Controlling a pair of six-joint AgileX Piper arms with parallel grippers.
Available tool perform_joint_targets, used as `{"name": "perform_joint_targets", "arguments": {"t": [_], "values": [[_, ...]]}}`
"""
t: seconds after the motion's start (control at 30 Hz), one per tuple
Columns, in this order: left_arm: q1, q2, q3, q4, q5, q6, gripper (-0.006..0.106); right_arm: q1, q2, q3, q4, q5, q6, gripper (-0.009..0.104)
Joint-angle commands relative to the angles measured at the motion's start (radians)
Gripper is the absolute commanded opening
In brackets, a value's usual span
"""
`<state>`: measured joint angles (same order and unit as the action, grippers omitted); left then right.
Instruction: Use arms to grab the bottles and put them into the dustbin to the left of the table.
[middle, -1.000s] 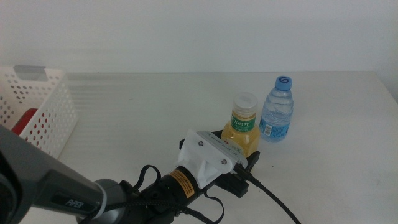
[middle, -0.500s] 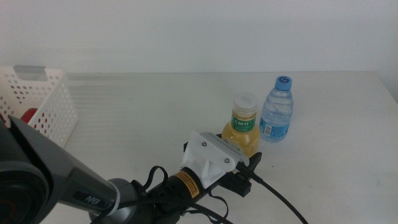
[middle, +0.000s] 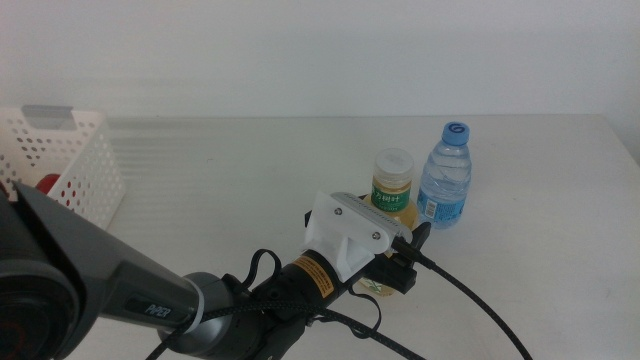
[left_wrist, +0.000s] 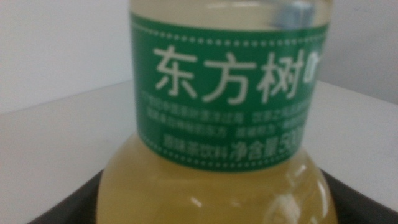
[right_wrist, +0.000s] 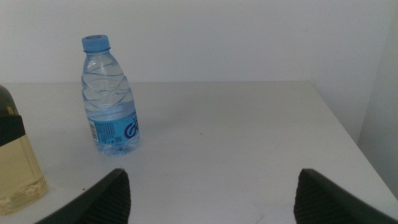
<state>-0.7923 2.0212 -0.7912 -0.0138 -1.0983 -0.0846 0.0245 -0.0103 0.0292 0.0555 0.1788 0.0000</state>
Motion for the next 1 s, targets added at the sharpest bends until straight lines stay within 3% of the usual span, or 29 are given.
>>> {"name": "perform_joint_targets", "arguments": {"t": [0.0, 0.2, 0.5, 0.97], "values": [[-0.001, -0.045, -0.026, -0.013, -0.057, -0.002, 0.086, -0.006, -0.027, -0.009, -0.009, -0.076, -0.012, 0.072], [-0.001, -0.045, -0.026, -0.021, -0.044, -0.018, 0.062, -0.006, -0.027, -0.009, -0.009, -0.076, -0.012, 0.072], [-0.001, -0.045, -0.024, -0.110, -0.036, -0.022, -0.002, -0.006, -0.027, -0.009, -0.009, -0.076, -0.012, 0.072], [-0.001, -0.272, 0.054, -0.127, 0.160, 0.062, -0.005, -0.006, -0.027, -0.009, -0.009, -0.076, -0.012, 0.072]]}}
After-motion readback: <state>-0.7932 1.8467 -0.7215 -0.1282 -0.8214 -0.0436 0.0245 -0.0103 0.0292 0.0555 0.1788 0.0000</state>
